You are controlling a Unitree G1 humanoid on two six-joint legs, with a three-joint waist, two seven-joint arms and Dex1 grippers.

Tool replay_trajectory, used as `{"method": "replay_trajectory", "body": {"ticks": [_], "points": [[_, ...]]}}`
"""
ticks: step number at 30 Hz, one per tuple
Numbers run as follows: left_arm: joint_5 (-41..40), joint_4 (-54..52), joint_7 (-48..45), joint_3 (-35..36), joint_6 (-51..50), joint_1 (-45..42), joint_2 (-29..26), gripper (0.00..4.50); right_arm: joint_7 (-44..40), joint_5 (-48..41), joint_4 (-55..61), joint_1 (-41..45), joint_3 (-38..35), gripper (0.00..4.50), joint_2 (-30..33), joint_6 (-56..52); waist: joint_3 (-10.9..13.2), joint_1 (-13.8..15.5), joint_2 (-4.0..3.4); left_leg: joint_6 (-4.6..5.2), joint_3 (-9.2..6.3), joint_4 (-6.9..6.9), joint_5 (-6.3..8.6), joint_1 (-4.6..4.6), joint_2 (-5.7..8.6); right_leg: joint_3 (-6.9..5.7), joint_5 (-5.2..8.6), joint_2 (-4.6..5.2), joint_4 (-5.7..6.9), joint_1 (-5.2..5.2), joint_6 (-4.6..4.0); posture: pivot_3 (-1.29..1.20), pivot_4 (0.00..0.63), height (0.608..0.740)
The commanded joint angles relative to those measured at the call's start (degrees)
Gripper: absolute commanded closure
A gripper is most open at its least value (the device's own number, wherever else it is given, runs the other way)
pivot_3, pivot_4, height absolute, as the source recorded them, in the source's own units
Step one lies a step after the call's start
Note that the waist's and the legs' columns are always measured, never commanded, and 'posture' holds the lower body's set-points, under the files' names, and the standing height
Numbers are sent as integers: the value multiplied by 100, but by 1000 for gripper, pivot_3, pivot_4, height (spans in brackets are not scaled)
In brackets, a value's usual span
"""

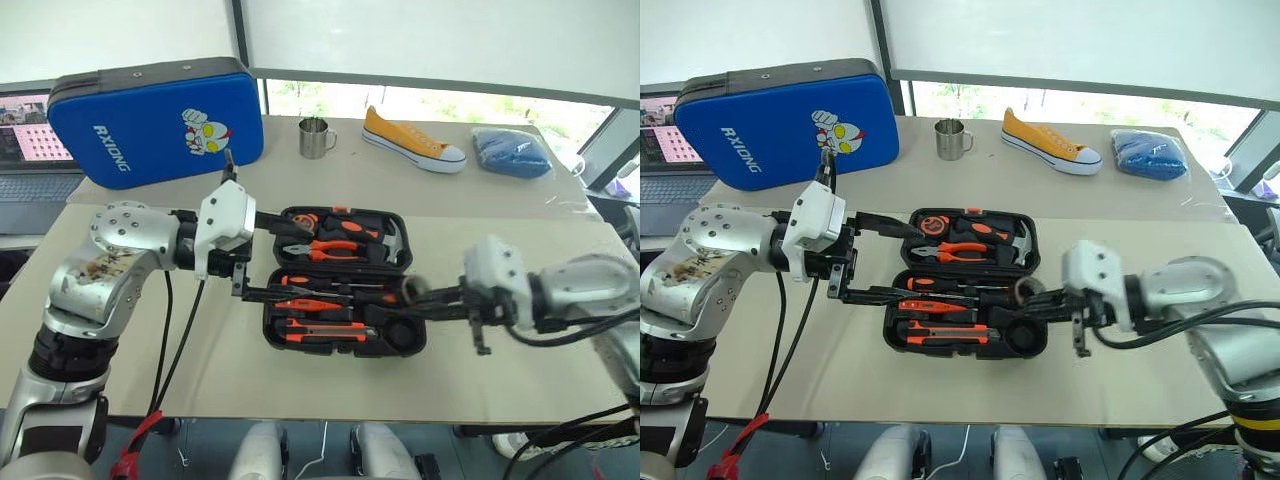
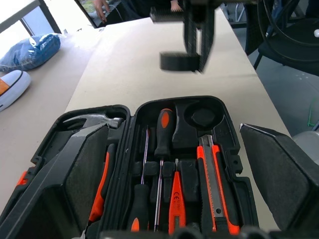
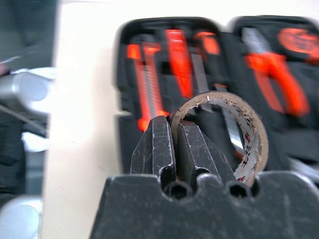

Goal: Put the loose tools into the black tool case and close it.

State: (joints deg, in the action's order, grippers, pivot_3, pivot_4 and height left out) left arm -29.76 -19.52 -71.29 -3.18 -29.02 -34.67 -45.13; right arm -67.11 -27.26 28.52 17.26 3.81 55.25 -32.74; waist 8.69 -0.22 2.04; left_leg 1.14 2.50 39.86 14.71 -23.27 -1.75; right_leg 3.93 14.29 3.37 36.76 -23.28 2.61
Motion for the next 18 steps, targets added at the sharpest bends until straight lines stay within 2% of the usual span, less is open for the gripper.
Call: {"method": "replay_trajectory", "body": {"ticks": [1, 9, 16, 18], "points": [[-141, -237, 128, 151, -33, -52, -24, 0, 139, 434, 26, 237, 480, 4426, -43, 31, 0, 0, 0, 0, 1, 0, 0, -1, 1, 0, 0, 0, 0, -2, 0, 0, 150, 739], [-103, -249, 234, 65, -11, -79, -28, 0, 69, 1118, -339, 487, 1157, 4426, 22, 54, 0, -5, 0, 0, 1, 0, 0, -2, 1, 0, 0, -2, 2, -6, -1, 0, 150, 739], [-58, -230, 240, 46, 46, -47, -64, 0, -269, 1300, -232, 121, 1346, 4426, 389, 100, 0, 4, 0, 0, 2, -1, 0, -2, 1, 0, 0, -2, 2, -6, -1, 0, 150, 739], [-61, -239, 241, 44, 43, -43, -70, 0, -275, 1282, -176, 39, 1314, 3697, 407, 88, 0, 2, 0, 0, 3, -1, 0, -1, 1, 1, 0, -1, 1, -6, -1, 0, 150, 739]]}}
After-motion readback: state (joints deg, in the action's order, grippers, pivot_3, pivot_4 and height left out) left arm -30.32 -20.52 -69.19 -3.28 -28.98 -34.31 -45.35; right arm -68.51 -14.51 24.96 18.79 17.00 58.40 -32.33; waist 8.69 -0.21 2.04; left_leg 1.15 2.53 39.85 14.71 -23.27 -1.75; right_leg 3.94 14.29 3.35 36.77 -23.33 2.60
